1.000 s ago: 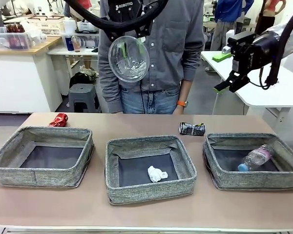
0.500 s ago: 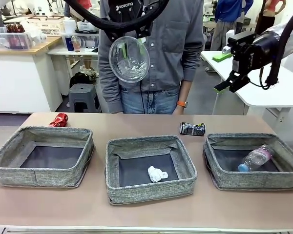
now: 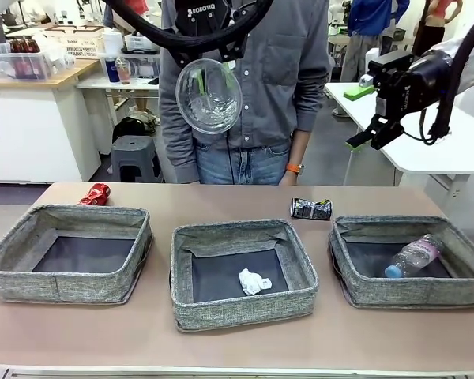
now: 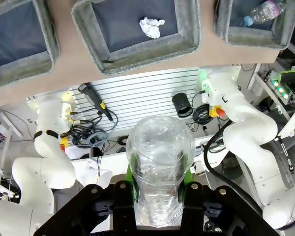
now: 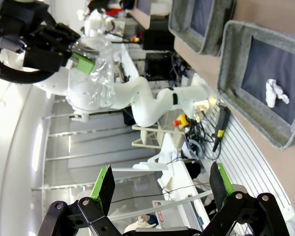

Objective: Sort the waste into the appropriate baskets.
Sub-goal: Place the picked waste into the Fabric basket indicated by the person.

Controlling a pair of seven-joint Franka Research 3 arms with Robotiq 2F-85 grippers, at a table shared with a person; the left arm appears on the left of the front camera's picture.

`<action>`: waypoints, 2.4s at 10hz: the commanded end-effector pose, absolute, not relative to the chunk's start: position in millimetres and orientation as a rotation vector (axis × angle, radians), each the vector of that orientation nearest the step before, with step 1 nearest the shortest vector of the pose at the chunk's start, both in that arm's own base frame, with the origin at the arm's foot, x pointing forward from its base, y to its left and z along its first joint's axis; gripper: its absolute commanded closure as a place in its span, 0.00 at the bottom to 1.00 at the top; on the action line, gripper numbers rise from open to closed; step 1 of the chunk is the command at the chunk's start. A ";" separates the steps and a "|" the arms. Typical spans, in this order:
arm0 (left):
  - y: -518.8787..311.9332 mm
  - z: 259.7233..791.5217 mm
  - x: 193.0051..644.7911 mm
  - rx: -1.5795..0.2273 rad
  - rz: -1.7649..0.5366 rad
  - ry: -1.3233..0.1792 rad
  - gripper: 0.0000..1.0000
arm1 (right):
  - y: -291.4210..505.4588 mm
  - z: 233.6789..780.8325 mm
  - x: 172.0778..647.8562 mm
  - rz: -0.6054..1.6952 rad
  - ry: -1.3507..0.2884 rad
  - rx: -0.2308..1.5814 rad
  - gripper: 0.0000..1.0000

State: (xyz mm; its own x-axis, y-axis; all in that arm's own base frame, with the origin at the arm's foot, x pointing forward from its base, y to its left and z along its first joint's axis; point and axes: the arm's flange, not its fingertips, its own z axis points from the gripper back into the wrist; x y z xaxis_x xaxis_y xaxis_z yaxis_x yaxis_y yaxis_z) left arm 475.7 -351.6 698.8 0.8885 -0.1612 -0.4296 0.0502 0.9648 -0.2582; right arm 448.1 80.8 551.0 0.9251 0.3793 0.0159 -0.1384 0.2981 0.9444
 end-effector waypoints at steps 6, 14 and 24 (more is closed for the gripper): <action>-349.2 700.9 472.1 -0.239 -0.105 0.466 0.65 | 81.8 550.4 445.9 0.363 0.207 1.243 0.00; -349.2 700.9 472.1 -0.239 -0.105 0.466 0.65 | 81.8 550.4 445.9 0.363 0.207 1.243 0.00; -405.8 691.3 408.3 -0.348 0.002 0.250 0.65 | -21.8 583.5 380.2 0.214 0.000 1.213 0.00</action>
State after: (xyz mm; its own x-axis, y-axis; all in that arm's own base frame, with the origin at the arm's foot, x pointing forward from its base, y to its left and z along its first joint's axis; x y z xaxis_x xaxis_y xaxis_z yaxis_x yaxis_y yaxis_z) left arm 440.6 -417.3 727.8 0.9538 -0.0897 -0.2867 -0.0184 0.9350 -0.3541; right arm 405.0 -6.5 584.7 0.9709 0.2262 0.0780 -0.1541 0.3414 0.9272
